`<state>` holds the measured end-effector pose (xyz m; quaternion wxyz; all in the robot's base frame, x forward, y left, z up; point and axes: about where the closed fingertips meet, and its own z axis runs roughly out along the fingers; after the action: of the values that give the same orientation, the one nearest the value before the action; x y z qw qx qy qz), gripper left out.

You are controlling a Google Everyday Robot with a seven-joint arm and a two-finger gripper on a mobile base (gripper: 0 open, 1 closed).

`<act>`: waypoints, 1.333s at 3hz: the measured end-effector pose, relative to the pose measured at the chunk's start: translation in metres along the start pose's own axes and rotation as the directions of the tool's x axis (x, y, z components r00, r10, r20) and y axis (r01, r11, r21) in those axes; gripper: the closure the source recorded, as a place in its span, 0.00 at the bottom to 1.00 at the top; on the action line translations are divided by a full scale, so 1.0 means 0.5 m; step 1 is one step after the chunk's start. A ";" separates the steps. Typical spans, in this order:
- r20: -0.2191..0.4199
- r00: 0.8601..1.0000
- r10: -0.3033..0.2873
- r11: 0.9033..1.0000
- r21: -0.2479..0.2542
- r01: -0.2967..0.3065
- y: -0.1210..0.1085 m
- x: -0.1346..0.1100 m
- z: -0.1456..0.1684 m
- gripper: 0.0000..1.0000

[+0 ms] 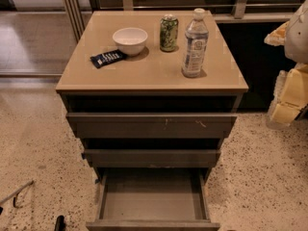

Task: Place blue plastic bottle into bottom drawer

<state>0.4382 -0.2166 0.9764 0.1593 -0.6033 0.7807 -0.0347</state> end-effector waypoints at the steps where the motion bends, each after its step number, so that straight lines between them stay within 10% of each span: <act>1: 0.000 1.000 0.000 1.000 0.000 0.000 0.000 0.000 0.000 0.00; 4: 0.157 0.987 -0.020 0.996 0.088 0.006 -0.163 -0.079 0.052 0.00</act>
Offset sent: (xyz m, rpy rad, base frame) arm 0.0491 0.0054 0.0016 0.1124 -0.0786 0.0142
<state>0.5305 -0.1973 0.9802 0.2465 -0.6016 0.7595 -0.0220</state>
